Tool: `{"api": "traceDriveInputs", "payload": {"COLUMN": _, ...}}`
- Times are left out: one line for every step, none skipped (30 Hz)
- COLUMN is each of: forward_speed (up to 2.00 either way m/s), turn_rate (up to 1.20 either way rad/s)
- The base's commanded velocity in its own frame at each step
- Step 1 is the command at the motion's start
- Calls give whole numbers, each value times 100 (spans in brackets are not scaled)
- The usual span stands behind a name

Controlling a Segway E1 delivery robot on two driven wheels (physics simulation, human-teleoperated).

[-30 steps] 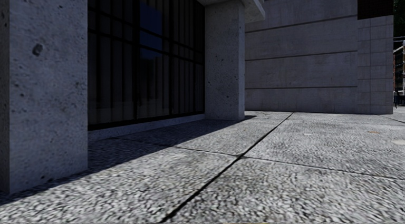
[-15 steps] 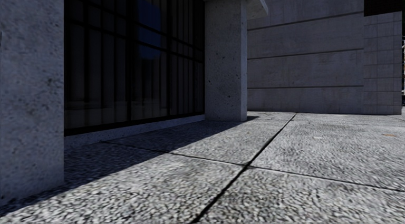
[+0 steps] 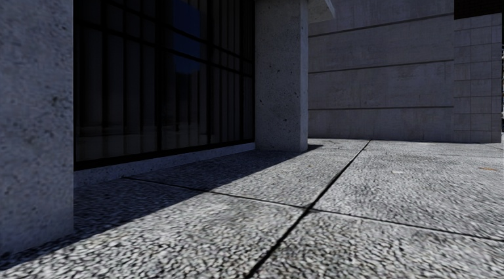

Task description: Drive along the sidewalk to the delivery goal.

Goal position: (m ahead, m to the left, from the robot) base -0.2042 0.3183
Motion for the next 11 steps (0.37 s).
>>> {"api": "traceDriveInputs", "payload": {"forward_speed": 0, "turn_rate": 0}}
{"api": "traceDriveInputs", "payload": {"forward_speed": 0, "turn_rate": 0}}
{"api": "traceDriveInputs", "payload": {"forward_speed": 0, "turn_rate": 0}}
{"api": "traceDriveInputs", "payload": {"forward_speed": 0, "turn_rate": 0}}
{"api": "traceDriveInputs", "payload": {"forward_speed": 0, "turn_rate": 0}}
{"api": "traceDriveInputs", "payload": {"forward_speed": 0, "turn_rate": 0}}
{"api": "traceDriveInputs", "payload": {"forward_speed": 0, "turn_rate": 0}}
{"api": "traceDriveInputs", "payload": {"forward_speed": 0, "turn_rate": 0}}
{"api": "traceDriveInputs", "payload": {"forward_speed": 0, "turn_rate": 0}}
{"api": "traceDriveInputs", "payload": {"forward_speed": 0, "turn_rate": 0}}
{"api": "traceDriveInputs", "payload": {"forward_speed": 0, "turn_rate": 0}}
